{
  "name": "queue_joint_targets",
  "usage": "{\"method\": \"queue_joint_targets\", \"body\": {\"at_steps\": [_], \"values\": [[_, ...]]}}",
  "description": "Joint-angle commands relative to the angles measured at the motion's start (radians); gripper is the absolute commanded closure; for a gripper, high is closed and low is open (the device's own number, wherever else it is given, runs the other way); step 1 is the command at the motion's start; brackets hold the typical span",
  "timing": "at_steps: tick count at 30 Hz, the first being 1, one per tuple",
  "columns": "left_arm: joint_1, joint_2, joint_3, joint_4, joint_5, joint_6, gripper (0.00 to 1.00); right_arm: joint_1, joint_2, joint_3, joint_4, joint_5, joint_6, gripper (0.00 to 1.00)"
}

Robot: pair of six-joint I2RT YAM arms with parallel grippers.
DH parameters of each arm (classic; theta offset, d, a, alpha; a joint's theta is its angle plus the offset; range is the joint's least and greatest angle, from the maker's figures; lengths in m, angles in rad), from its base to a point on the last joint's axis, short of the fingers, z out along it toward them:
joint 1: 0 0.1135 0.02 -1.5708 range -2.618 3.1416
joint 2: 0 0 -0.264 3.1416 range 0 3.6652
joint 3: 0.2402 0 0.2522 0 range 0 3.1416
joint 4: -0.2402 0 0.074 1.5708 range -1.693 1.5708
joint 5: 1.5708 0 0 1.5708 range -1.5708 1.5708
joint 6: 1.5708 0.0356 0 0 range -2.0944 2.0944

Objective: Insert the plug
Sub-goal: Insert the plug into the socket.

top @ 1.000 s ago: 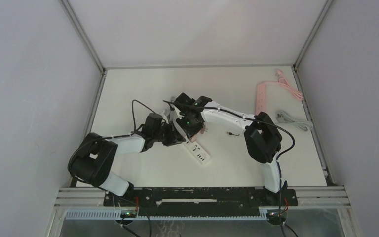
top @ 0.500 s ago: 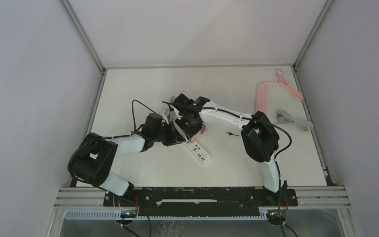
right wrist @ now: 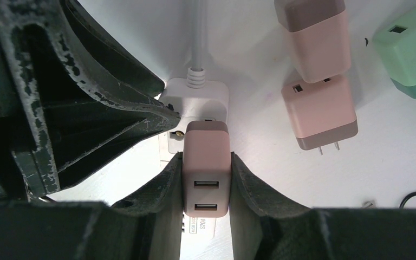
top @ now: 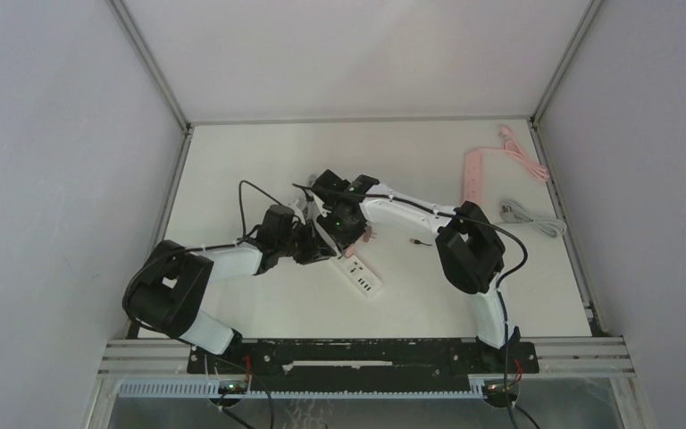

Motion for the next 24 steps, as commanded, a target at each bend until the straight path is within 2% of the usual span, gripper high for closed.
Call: {"method": "queue_joint_targets", "body": {"at_steps": [1, 24], "values": [[-0.009, 0.019, 0.000, -0.049, -0.021, 0.016, 0.67, 0.015, 0.034, 0.028, -0.011, 0.016, -0.031, 1.00], [-0.009, 0.024, -0.013, -0.043, -0.037, -0.014, 0.68, 0.038, 0.068, -0.090, 0.013, -0.019, -0.041, 1.00]]}}
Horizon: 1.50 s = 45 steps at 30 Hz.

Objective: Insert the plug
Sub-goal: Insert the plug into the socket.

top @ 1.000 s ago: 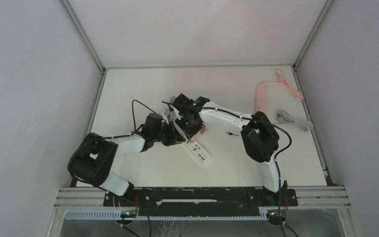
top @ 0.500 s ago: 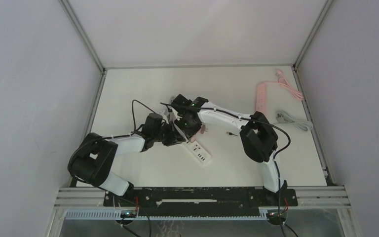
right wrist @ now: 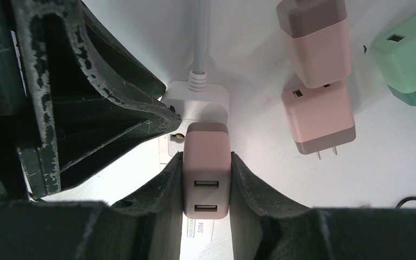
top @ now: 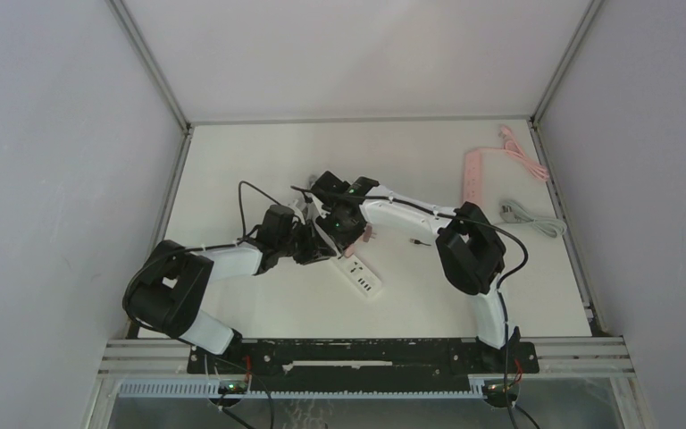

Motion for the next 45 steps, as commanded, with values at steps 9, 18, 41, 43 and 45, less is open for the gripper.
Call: {"method": "queue_joint_targets", "body": {"at_steps": [9, 18, 41, 43, 45], "values": [[-0.008, 0.021, -0.019, -0.051, -0.043, -0.005, 0.68, -0.001, -0.023, -0.242, 0.082, -0.045, 0.014, 1.00], [-0.008, 0.011, -0.019, -0.059, -0.047, -0.010, 0.68, 0.051, 0.022, -0.215, 0.072, -0.029, 0.015, 1.00], [-0.003, 0.019, -0.051, -0.049, -0.068, -0.049, 0.69, 0.061, -0.116, -0.467, 0.259, 0.030, 0.073, 1.00], [-0.003, 0.023, -0.054, -0.043, -0.067, -0.057, 0.69, 0.078, -0.118, -0.478, 0.278, 0.051, 0.070, 1.00], [-0.004, 0.025, -0.058, -0.035, -0.063, -0.070, 0.69, 0.095, -0.107, -0.478, 0.292, 0.059, 0.062, 1.00]]}}
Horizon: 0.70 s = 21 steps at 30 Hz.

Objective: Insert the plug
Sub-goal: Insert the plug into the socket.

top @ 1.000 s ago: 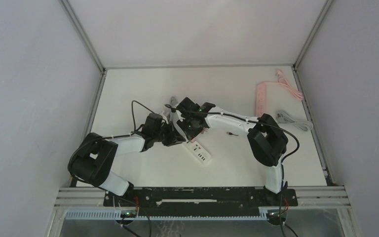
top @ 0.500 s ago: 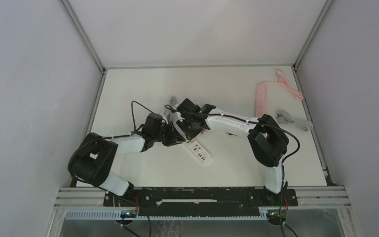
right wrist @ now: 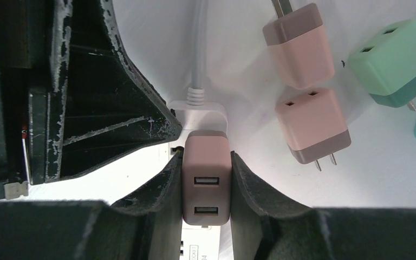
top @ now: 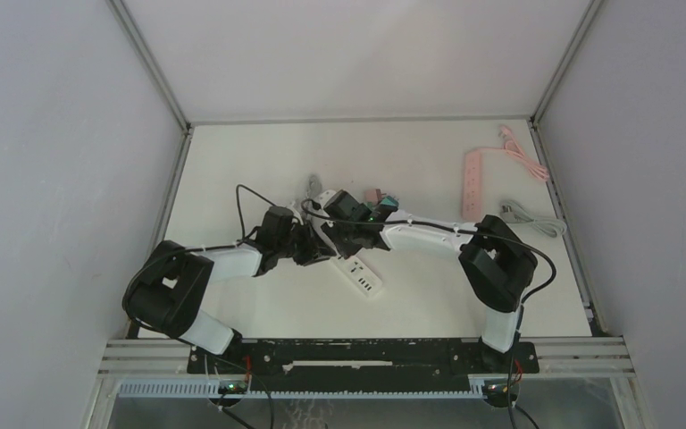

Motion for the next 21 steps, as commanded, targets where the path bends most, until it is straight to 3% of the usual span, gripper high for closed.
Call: {"method": "queue_joint_targets", "body": {"at_steps": [1, 13, 21], "values": [[-0.005, 0.027, -0.046, -0.046, -0.053, -0.011, 0.69, 0.067, 0.110, -0.093, -0.114, -0.024, 0.014, 1.00], [-0.003, 0.012, -0.059, -0.047, -0.069, -0.027, 0.69, -0.008, 0.023, -0.238, -0.029, -0.083, 0.074, 1.00], [-0.004, 0.013, -0.065, -0.055, -0.079, -0.029, 0.70, 0.089, 0.048, -0.244, 0.011, -0.068, 0.057, 1.00]]}}
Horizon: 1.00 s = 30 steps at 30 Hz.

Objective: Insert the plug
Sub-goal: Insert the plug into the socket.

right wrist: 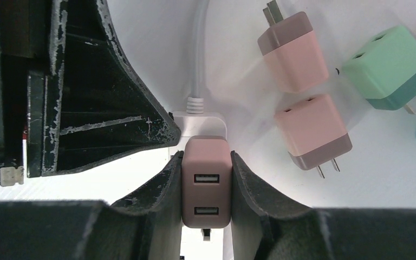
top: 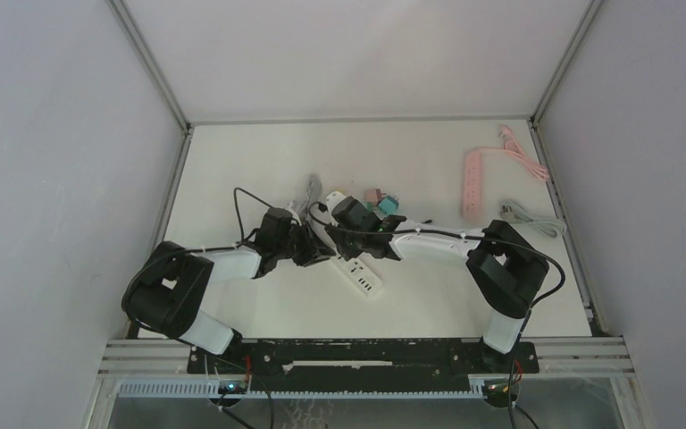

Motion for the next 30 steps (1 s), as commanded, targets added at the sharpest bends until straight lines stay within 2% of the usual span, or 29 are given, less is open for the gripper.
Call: {"method": "queue_joint_targets", "body": {"at_steps": [1, 6, 14, 18, 24, 30], "values": [[-0.008, 0.018, -0.041, -0.090, -0.072, 0.021, 0.70, 0.091, 0.118, -0.089, -0.196, -0.069, 0.028, 1.00], [-0.006, 0.017, -0.037, -0.095, -0.073, 0.023, 0.70, 0.072, 0.130, -0.090, -0.211, -0.033, 0.039, 1.00], [-0.007, 0.005, -0.040, -0.096, -0.103, 0.044, 0.70, -0.012, 0.148, -0.100, -0.184, -0.100, 0.057, 1.00], [-0.008, -0.001, -0.046, -0.073, -0.107, 0.041, 0.70, 0.000, 0.154, -0.103, -0.179, -0.087, 0.062, 1.00], [-0.008, -0.018, -0.054, -0.042, -0.122, 0.041, 0.70, 0.087, 0.159, -0.115, -0.198, -0.028, 0.063, 1.00], [-0.008, 0.001, -0.060, -0.007, -0.131, 0.033, 0.70, 0.066, 0.053, -0.246, -0.112, -0.027, 0.124, 1.00]]}}
